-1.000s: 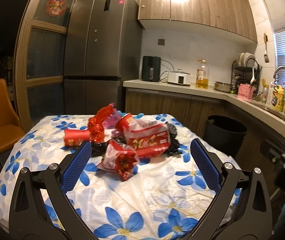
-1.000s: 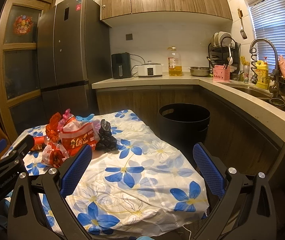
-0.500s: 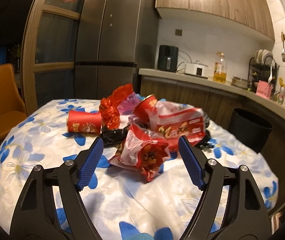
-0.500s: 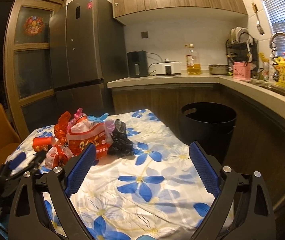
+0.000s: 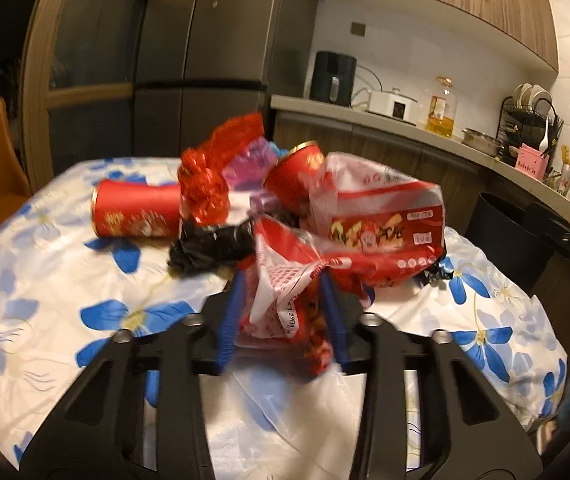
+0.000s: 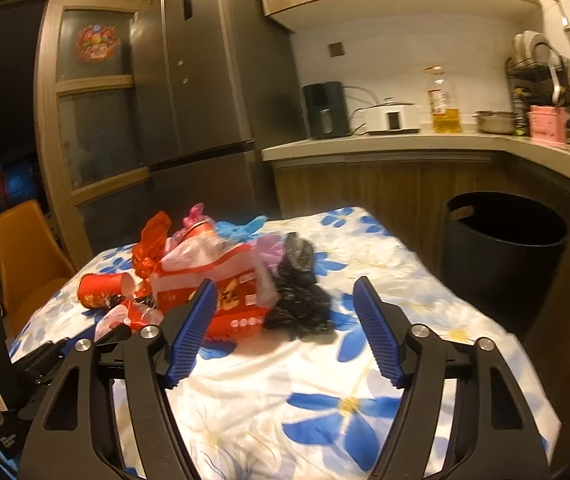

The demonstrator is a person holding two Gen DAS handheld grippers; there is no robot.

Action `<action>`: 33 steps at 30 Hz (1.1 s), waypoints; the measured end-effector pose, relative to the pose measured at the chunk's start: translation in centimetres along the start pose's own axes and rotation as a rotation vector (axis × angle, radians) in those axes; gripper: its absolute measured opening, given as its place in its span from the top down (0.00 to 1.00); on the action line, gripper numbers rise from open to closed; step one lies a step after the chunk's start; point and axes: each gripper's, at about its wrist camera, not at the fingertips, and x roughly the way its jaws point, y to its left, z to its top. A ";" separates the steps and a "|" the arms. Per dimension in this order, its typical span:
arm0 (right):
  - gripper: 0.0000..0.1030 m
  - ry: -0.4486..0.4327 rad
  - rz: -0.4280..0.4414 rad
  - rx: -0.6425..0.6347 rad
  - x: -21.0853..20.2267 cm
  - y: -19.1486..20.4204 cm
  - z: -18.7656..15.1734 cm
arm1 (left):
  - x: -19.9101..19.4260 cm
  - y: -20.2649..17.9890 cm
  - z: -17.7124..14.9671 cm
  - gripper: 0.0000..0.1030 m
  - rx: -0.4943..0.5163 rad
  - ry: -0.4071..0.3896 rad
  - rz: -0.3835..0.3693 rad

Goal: Collect trash
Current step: 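Grasp a red-white snack bag with the left tool while the right tool grasps another red-white bag, then lift both held bags and carry them over the black trash bin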

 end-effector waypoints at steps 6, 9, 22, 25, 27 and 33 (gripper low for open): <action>0.47 0.048 0.049 0.002 3.3 0.2 -0.4 | 0.5 0.2 0.0 0.90 -0.012 0.013 -0.022; 0.52 0.076 0.072 0.003 5.0 0.5 -0.8 | -0.1 0.3 0.1 0.92 -0.013 0.000 -0.037; 0.93 0.142 0.157 -0.004 8.1 1.4 -1.8 | -2.8 1.3 1.2 0.92 -0.009 -0.036 0.006; 0.97 0.104 0.160 -0.020 6.4 1.5 -1.3 | -3.4 1.1 1.5 0.92 -0.010 -0.052 0.007; 0.97 0.078 0.158 -0.021 5.2 1.4 -0.8 | -3.9 0.7 2.0 0.92 0.000 -0.068 0.010; 0.97 0.004 0.131 -0.003 1.4 0.4 1.0 | -5.7 -0.4 3.1 0.92 0.018 -0.122 0.023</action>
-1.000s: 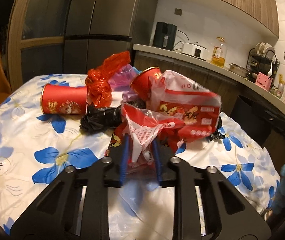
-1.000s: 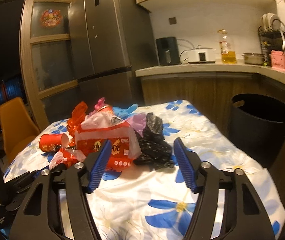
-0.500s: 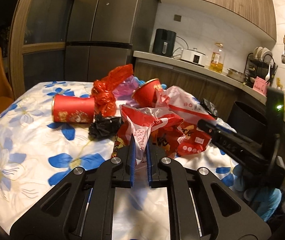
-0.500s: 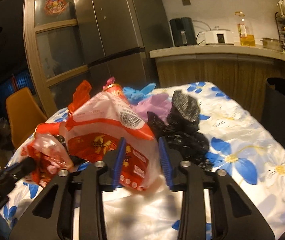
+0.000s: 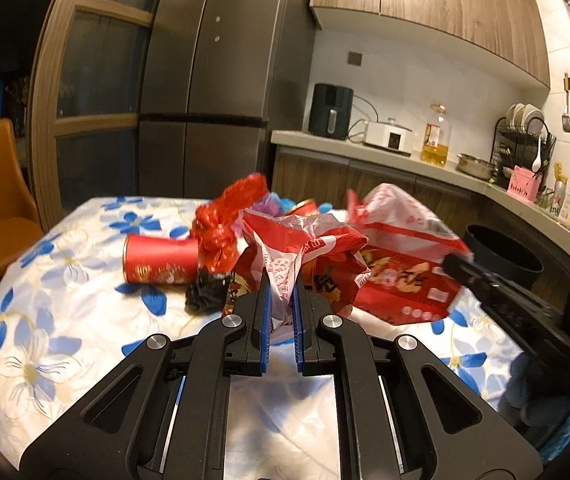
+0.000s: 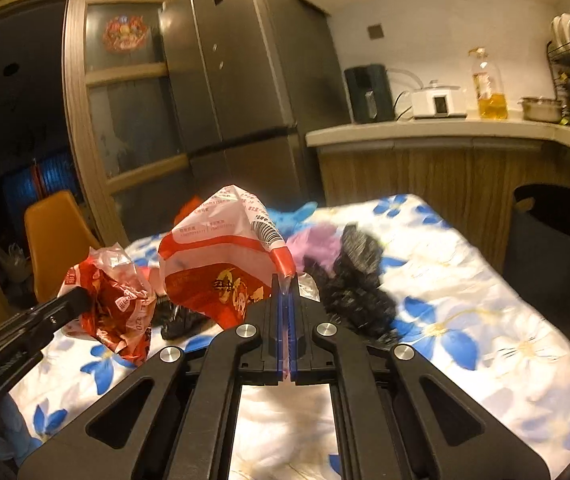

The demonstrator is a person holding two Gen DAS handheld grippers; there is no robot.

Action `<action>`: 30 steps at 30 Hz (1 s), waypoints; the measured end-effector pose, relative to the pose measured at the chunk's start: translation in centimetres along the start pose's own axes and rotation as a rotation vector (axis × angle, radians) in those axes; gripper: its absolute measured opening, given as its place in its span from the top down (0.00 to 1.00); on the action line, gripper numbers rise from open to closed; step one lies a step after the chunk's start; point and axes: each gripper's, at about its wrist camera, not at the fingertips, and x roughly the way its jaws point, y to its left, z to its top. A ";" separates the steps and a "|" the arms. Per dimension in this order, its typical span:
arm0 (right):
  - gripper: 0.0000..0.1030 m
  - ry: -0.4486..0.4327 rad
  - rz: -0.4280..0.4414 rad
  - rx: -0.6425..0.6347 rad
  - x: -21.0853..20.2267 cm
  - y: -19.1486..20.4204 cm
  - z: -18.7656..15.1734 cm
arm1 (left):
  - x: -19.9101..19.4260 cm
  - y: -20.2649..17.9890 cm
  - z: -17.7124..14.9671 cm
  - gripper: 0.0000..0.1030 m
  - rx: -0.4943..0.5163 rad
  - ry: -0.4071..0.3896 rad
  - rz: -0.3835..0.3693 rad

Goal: Collect trash
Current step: 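Lift both held bags and carry them over the black trash bin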

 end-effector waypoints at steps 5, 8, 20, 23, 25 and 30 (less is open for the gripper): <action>0.97 -0.054 -0.033 0.016 -2.5 -1.1 1.4 | -1.1 -1.6 0.9 0.92 0.037 -0.037 0.002; 0.98 -0.079 -0.045 0.030 -3.8 -1.9 2.0 | -1.3 -2.8 1.5 0.92 0.047 -0.049 -0.014; 0.98 -0.202 -0.239 0.070 -8.2 -8.9 4.9 | 1.4 -11.4 5.5 0.92 0.107 -0.074 -0.169; 0.98 -0.245 -0.329 0.080 -9.2 -11.7 5.8 | 3.1 -15.2 6.6 0.92 0.128 -0.085 -0.239; 0.98 -0.268 -0.395 0.091 -9.6 -13.7 6.3 | 4.0 -17.2 7.1 0.92 0.133 -0.093 -0.277; 0.98 -0.298 -0.513 0.124 -9.7 -17.8 7.0 | 7.1 -23.7 7.8 0.92 0.161 -0.118 -0.363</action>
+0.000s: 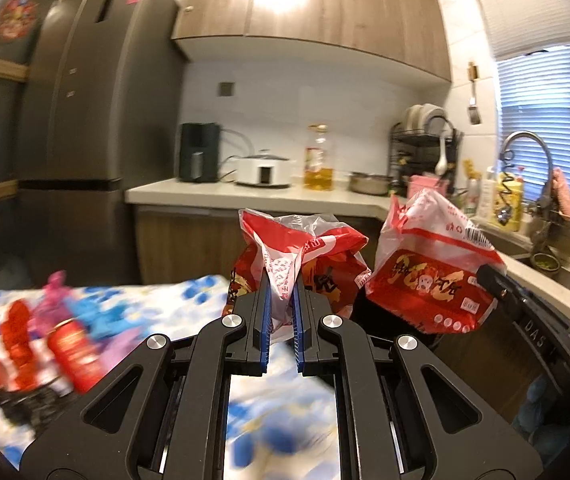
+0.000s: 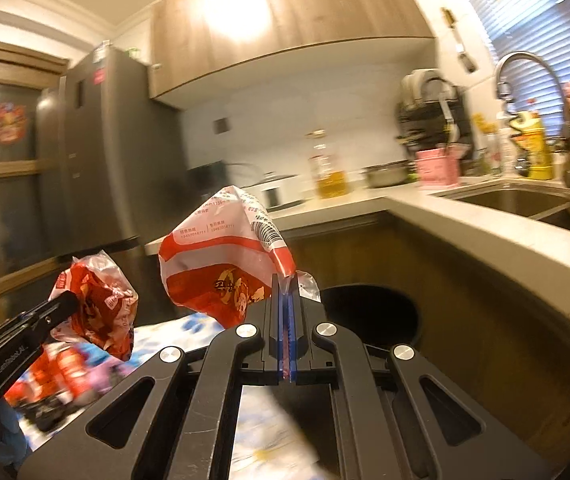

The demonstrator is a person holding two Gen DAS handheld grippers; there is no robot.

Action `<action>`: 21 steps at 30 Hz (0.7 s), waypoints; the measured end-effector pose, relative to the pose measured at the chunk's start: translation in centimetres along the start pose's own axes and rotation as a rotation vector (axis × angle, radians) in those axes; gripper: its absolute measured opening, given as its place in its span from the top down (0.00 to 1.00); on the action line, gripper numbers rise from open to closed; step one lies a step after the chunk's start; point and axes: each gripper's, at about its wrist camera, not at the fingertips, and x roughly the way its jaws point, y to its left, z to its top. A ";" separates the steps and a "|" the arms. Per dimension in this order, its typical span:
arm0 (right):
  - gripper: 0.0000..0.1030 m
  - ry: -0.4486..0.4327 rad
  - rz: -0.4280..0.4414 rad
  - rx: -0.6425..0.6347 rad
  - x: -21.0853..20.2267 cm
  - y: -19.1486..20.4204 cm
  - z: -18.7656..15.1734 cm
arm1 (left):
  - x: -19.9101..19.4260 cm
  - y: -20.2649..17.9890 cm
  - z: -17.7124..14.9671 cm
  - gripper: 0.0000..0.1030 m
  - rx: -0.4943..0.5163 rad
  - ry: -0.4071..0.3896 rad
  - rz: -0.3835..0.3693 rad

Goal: Collect trash
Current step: 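Lift both held bags and carry them over the black trash bin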

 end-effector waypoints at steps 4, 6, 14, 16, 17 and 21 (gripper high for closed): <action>0.98 -0.021 -0.078 0.013 1.5 -2.2 0.4 | 3.7 -2.3 0.1 0.92 -0.002 0.012 -0.042; 0.98 -0.025 -0.095 0.017 1.7 -3.2 0.4 | 5.1 -3.2 0.0 0.92 -0.001 0.021 -0.058; 0.98 -0.025 -0.138 0.028 4.2 -4.7 1.3 | 9.4 -5.2 -0.1 0.92 -0.008 0.036 -0.096; 0.98 -0.027 -0.150 0.026 4.5 -4.8 1.2 | 10.3 -5.6 0.0 0.92 -0.009 0.040 -0.107; 0.98 -0.026 -0.156 0.025 4.6 -4.7 1.1 | 10.8 -5.8 -0.1 0.92 -0.012 0.043 -0.112; 0.97 -0.009 -0.166 0.034 5.5 -4.9 1.0 | 12.0 -6.0 -0.3 0.91 -0.018 0.053 -0.127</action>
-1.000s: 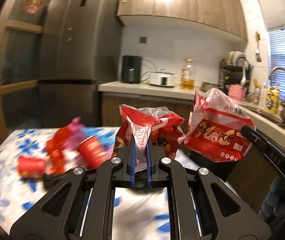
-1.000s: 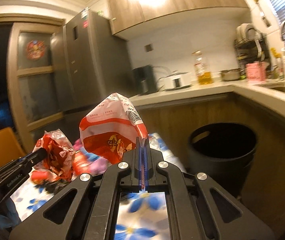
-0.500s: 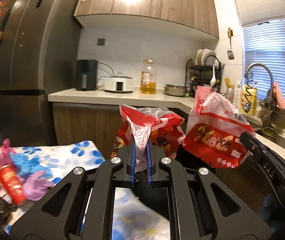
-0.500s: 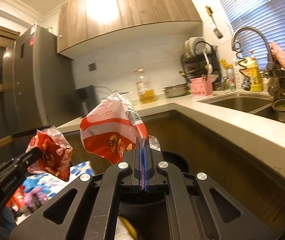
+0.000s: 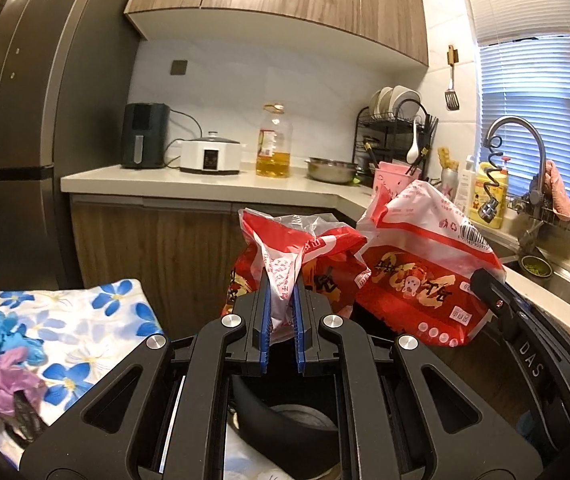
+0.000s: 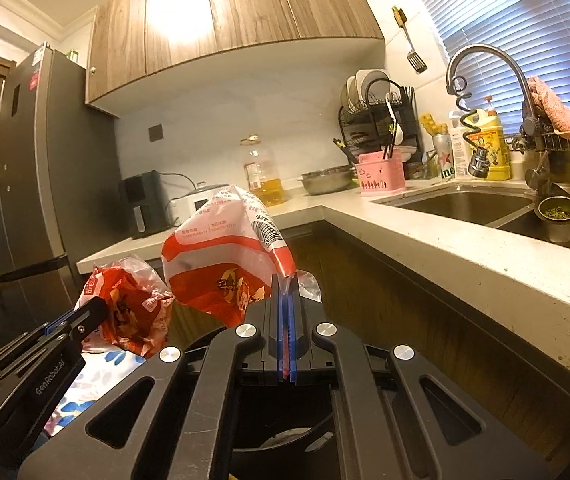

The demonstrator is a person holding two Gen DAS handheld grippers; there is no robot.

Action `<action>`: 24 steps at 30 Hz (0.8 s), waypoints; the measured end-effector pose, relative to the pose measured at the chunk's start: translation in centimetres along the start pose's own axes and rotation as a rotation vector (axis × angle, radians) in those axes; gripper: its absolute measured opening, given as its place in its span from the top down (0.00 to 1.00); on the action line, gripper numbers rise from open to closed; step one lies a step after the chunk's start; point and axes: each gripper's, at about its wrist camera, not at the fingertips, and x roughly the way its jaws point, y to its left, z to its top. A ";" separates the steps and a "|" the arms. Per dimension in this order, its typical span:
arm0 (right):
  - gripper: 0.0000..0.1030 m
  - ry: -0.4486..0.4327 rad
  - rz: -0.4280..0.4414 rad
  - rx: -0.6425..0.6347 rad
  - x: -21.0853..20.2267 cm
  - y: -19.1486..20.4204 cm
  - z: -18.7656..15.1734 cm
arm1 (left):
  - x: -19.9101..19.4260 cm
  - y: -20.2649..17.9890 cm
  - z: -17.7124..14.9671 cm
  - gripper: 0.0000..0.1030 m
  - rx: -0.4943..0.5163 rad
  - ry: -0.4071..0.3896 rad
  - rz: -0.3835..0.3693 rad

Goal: Collect trash
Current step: 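Lift both held bags and carry them over the black trash bin, then open the left tool over the bin while the right tool releases its bag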

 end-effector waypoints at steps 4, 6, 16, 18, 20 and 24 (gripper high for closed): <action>0.97 0.014 -0.005 0.003 0.9 -0.1 -0.3 | 1.3 0.0 -0.4 0.91 -0.003 0.018 -0.012; 0.97 0.016 -0.005 0.000 1.2 -0.2 -0.4 | 1.9 0.2 -0.7 0.91 -0.008 0.024 -0.020; 0.85 0.041 0.004 -0.006 2.5 -0.4 -0.8 | 3.8 0.3 -1.1 0.88 -0.025 0.055 -0.048; 0.84 0.038 0.002 -0.014 2.5 -0.5 -0.7 | 4.1 0.3 -1.2 0.83 -0.023 0.064 -0.057; 0.75 0.033 -0.002 -0.019 2.3 -0.6 -0.7 | 4.4 0.2 -1.4 0.74 -0.021 0.075 -0.065; 0.69 0.028 -0.009 -0.014 1.8 -0.9 -0.6 | 4.2 0.1 -1.8 0.40 -0.017 0.067 -0.066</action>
